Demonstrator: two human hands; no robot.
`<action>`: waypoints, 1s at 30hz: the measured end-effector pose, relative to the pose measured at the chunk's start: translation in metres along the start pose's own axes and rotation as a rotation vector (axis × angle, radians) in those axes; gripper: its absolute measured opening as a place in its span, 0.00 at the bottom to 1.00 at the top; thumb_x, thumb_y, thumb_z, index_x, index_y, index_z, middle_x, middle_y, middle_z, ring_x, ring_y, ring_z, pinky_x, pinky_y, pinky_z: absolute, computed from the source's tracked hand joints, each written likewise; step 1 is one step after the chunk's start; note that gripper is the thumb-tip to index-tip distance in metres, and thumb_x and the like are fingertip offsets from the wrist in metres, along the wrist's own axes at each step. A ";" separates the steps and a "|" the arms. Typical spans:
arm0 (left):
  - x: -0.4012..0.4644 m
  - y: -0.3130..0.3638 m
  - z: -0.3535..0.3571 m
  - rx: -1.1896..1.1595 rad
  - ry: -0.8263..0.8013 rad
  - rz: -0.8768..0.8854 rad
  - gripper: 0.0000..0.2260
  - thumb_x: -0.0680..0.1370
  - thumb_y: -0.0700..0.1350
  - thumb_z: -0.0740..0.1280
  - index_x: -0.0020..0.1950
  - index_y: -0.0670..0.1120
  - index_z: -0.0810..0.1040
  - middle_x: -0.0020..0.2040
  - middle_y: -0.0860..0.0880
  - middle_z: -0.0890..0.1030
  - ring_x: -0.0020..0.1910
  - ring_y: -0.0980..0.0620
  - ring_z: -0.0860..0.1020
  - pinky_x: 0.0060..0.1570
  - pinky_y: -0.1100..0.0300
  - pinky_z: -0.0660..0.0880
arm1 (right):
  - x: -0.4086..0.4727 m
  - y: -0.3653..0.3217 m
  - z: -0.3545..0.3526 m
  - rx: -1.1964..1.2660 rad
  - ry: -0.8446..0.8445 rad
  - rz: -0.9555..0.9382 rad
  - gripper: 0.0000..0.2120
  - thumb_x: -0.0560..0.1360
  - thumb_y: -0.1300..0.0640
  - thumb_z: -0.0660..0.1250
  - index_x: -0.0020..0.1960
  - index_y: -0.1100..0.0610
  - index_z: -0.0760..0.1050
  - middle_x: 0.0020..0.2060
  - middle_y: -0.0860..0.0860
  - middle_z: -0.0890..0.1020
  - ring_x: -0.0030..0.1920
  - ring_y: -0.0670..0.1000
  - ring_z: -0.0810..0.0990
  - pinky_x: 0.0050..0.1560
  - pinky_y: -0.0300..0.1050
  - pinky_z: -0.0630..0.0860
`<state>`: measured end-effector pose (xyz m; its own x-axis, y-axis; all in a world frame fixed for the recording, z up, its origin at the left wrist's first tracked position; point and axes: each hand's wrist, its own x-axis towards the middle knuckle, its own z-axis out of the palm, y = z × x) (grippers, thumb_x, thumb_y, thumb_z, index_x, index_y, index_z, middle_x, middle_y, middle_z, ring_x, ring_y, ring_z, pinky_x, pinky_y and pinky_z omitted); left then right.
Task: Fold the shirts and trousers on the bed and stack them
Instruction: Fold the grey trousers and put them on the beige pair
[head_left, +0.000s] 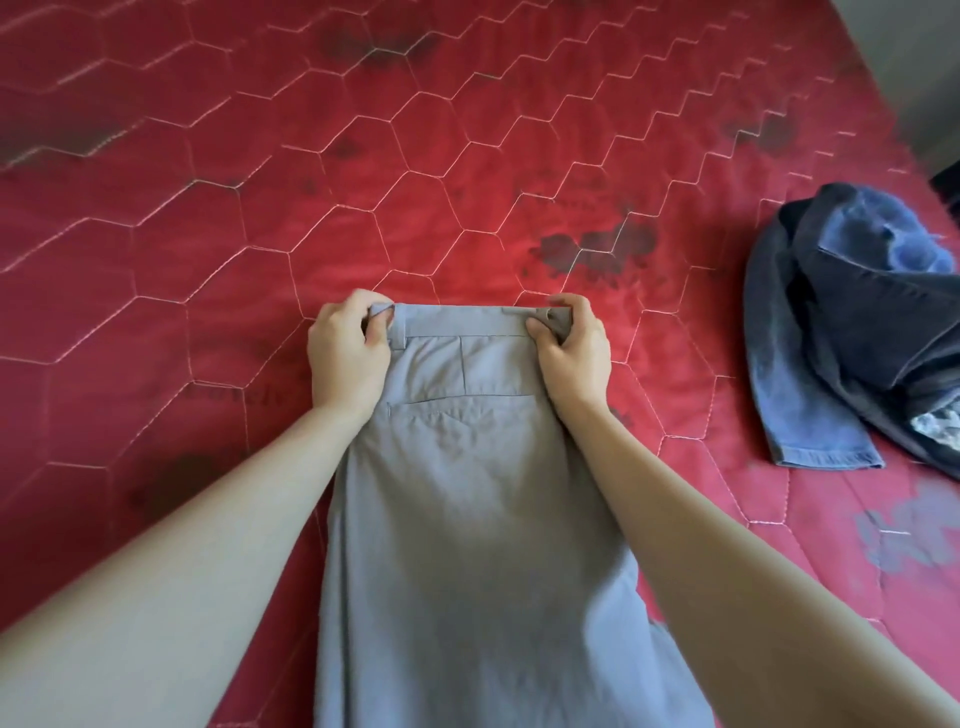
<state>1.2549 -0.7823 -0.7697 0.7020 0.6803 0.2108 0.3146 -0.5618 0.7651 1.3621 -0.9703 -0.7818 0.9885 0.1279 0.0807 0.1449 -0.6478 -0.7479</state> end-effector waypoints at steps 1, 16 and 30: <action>0.001 0.000 -0.001 -0.002 -0.027 -0.008 0.06 0.77 0.35 0.65 0.50 0.40 0.81 0.42 0.46 0.81 0.47 0.40 0.77 0.44 0.62 0.61 | -0.001 -0.001 0.000 0.028 0.009 0.006 0.15 0.74 0.53 0.69 0.60 0.49 0.72 0.45 0.38 0.75 0.55 0.44 0.71 0.48 0.40 0.64; -0.101 0.044 0.019 0.690 -0.387 0.335 0.26 0.83 0.54 0.47 0.80 0.45 0.50 0.80 0.47 0.50 0.79 0.48 0.46 0.75 0.43 0.40 | -0.011 -0.026 -0.020 -0.256 -0.209 0.019 0.28 0.81 0.50 0.59 0.78 0.54 0.55 0.77 0.55 0.57 0.76 0.57 0.54 0.74 0.55 0.53; -0.110 0.013 -0.003 0.662 -0.255 0.269 0.23 0.83 0.54 0.50 0.77 0.50 0.62 0.78 0.45 0.59 0.78 0.45 0.55 0.72 0.39 0.52 | -0.083 0.005 -0.023 -0.686 -0.319 -0.459 0.26 0.82 0.42 0.42 0.79 0.47 0.48 0.79 0.48 0.48 0.78 0.49 0.43 0.75 0.60 0.40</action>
<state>1.1797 -0.8636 -0.7811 0.9096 0.3948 0.1296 0.3727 -0.9131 0.1656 1.2819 -1.0016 -0.7775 0.7819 0.6233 0.0115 0.6200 -0.7756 -0.1185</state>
